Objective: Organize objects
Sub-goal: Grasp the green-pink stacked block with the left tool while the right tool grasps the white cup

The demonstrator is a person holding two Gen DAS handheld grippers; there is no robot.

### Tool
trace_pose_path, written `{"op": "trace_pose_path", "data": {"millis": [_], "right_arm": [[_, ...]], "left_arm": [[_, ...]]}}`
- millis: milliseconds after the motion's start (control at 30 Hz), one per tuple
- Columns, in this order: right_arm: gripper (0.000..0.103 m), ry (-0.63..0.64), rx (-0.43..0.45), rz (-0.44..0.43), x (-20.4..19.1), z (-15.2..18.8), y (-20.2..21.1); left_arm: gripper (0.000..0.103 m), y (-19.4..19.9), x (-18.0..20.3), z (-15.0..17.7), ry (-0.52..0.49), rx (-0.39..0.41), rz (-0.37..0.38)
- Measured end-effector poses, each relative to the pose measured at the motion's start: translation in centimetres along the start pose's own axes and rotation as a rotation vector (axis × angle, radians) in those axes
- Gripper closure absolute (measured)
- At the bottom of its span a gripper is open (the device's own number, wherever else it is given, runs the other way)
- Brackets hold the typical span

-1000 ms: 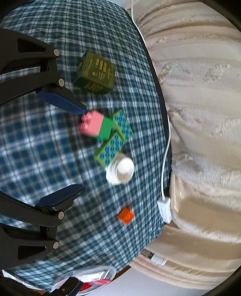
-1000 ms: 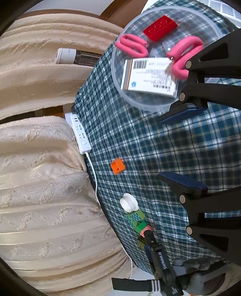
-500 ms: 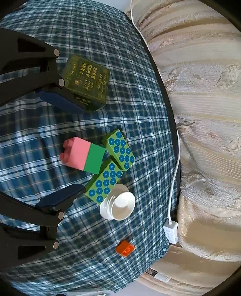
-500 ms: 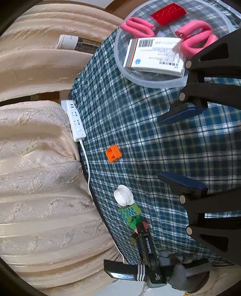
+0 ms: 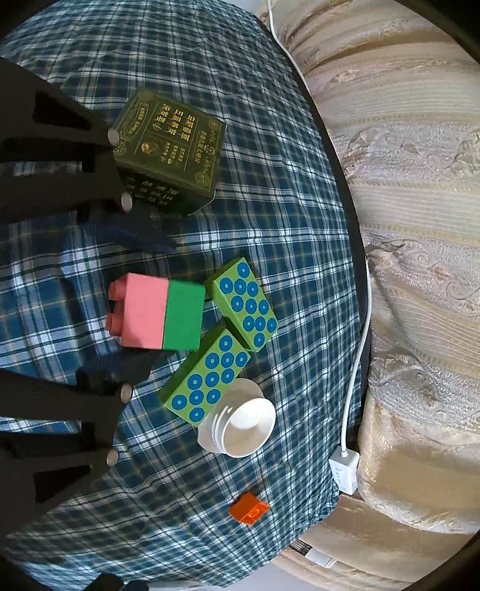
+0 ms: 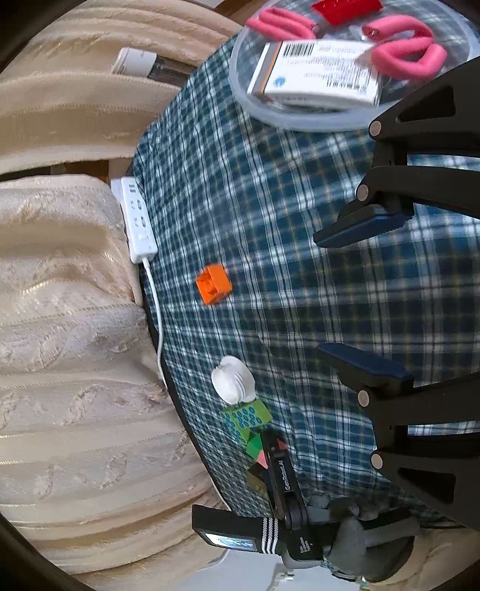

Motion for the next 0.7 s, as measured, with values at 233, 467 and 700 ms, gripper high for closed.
{"op": "trace_pose_path", "data": {"millis": [233, 467, 700], "right_arm": [[0.046, 0.039, -0.018, -0.048, -2.5, -1.0, -2.1], [0.046, 0.081, -0.041, -0.097, -5.2, -1.8, -5.4], [0.046, 0.117, -0.08, -0.118, -6.7, -2.0, -9.5]], "left_arm": [[0.071, 1.0, 0.0, -0.4, 0.002, 0.024, 0.015], [0.071, 2.3, 0.3, -1.4, -0.008, 0.057, 0.027], [0.071, 3.3, 0.2, -2.1, 0.006, 0.079, 0.034]]}}
Point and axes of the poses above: each gripper's, at about its wrist camera, not at the fingertips, and y roughly against the way its jaws point, x to its right, z to its underside, the point moved 10 cm from there along -y, roughly the way its jaws point, and after that the axes turned 13 degrees about x, right-handed, at the moved point
